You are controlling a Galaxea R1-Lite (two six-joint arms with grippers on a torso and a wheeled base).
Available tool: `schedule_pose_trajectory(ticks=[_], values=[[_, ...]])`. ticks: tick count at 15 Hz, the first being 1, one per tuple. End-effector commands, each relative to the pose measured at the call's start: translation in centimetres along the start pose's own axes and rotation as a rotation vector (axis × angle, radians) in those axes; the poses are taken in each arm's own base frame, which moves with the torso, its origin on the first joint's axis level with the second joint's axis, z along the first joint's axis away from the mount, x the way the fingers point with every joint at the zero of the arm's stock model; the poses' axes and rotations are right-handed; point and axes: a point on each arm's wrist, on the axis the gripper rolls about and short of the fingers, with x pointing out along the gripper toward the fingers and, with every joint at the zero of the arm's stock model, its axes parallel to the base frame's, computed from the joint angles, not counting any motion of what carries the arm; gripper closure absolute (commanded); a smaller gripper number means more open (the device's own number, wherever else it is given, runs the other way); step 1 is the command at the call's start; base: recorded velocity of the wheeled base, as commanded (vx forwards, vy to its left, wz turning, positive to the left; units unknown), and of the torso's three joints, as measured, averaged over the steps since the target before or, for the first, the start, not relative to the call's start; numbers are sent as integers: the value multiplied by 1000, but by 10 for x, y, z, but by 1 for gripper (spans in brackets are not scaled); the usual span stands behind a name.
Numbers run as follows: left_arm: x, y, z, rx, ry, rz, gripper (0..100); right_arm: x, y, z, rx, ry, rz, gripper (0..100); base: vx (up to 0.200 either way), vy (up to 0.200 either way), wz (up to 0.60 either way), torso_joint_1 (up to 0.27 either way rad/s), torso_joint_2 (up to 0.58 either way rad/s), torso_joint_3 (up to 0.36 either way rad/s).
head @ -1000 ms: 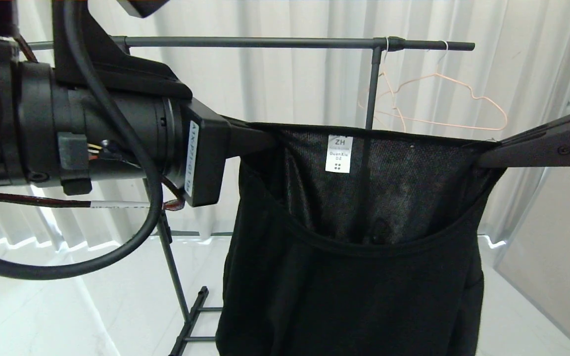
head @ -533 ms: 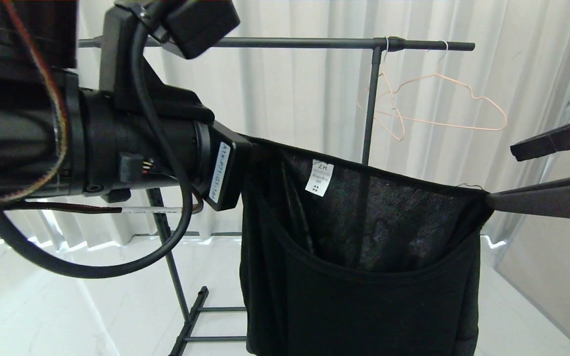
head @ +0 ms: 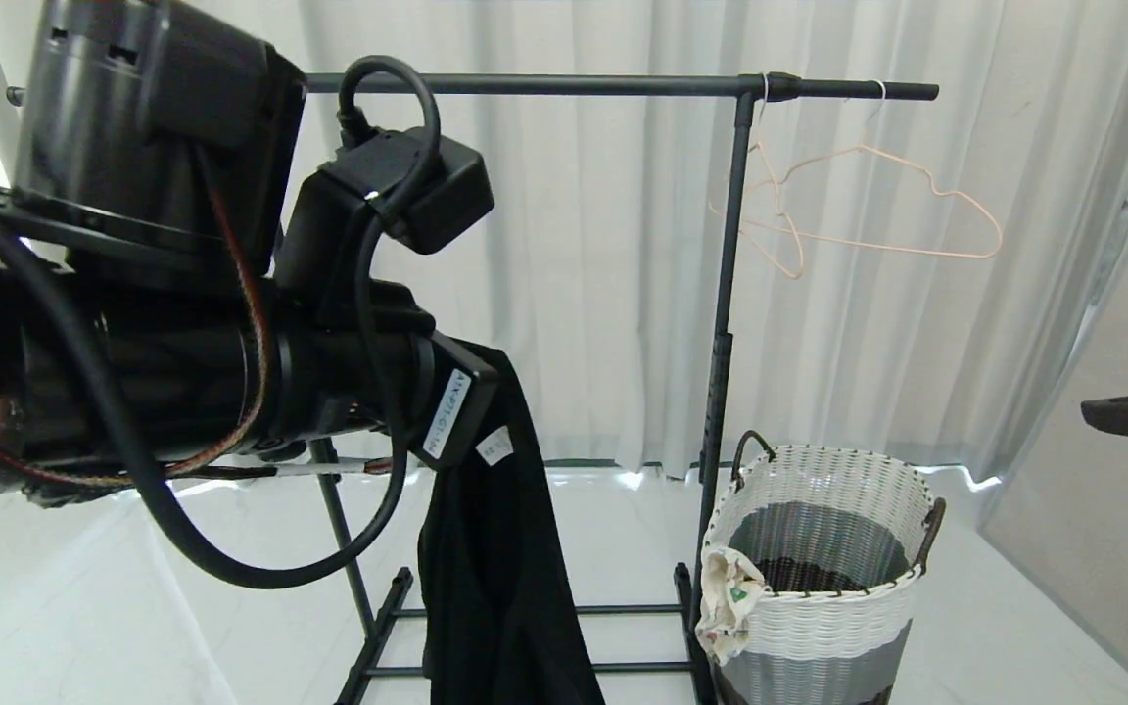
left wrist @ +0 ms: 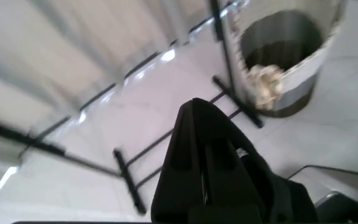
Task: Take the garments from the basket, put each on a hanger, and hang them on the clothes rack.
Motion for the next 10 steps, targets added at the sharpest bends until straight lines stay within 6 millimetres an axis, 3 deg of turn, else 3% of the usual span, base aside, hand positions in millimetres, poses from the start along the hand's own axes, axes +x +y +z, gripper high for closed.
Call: schedule_pose_trajectory(ticks=[1,2,5,10], values=[[-9,14,-15,-27,29,59,100,4,-18,-17,71,71,-179,0,0,0,0,0,0,0],[-27,29,-40,-67,67,126,100,9,-33,-30,141,136,-298,0,0,0,0,0,0,0],[-53,50,-80,-146,124,266,100,15,-48,-51,184,233,-419,0,0,0,0,0,0,0],[-71,74,-101,-236,151,436,100,20,-51,-50,143,223,-450,0,0,0,0,0,0,0]])
